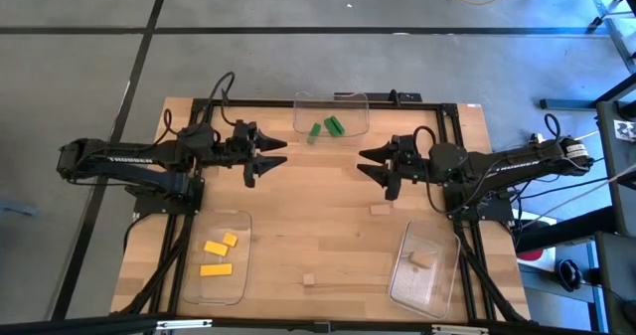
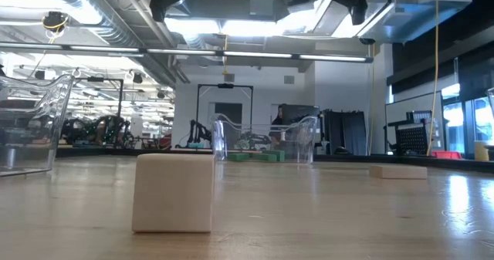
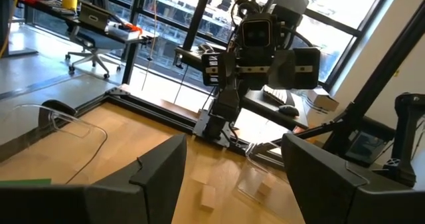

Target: Sort & place blocks by color

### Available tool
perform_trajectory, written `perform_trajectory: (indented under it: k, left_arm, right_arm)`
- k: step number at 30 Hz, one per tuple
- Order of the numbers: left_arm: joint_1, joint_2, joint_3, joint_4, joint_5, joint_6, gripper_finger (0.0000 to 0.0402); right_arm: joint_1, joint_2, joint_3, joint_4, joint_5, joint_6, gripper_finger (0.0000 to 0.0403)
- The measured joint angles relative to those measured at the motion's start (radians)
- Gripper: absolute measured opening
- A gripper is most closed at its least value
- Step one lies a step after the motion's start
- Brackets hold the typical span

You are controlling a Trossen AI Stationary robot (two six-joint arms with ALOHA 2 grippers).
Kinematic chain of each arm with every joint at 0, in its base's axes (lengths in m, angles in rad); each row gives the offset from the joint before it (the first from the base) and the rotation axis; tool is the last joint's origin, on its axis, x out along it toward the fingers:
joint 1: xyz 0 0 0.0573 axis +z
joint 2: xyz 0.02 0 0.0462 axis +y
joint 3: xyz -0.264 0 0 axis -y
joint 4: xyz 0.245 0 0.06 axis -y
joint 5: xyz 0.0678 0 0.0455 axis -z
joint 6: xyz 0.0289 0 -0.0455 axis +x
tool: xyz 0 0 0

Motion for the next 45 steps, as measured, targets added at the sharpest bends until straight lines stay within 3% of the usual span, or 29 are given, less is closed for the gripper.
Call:
perform_trajectory:
  k: [12,33,45]
  left_arm:
    - [0.0,0.0,0.0,0.0,0.004,0.026,0.0238]
    - [0.0,-0.001,0.0,0.001,0.004,0.027,0.0238]
    - [0.0,-0.069,0.002,-0.01,-0.009,0.031,0.0238]
  right_arm:
    - [0.0,0.0,0.0,-0.001,-0.001,-0.099,0.0239]
    - [0.0,0.0,0.0,-0.001,-0.001,-0.098,0.0239]
    - [0.0,0.0,0.0,-0.001,-0.001,-0.098,0.0239]
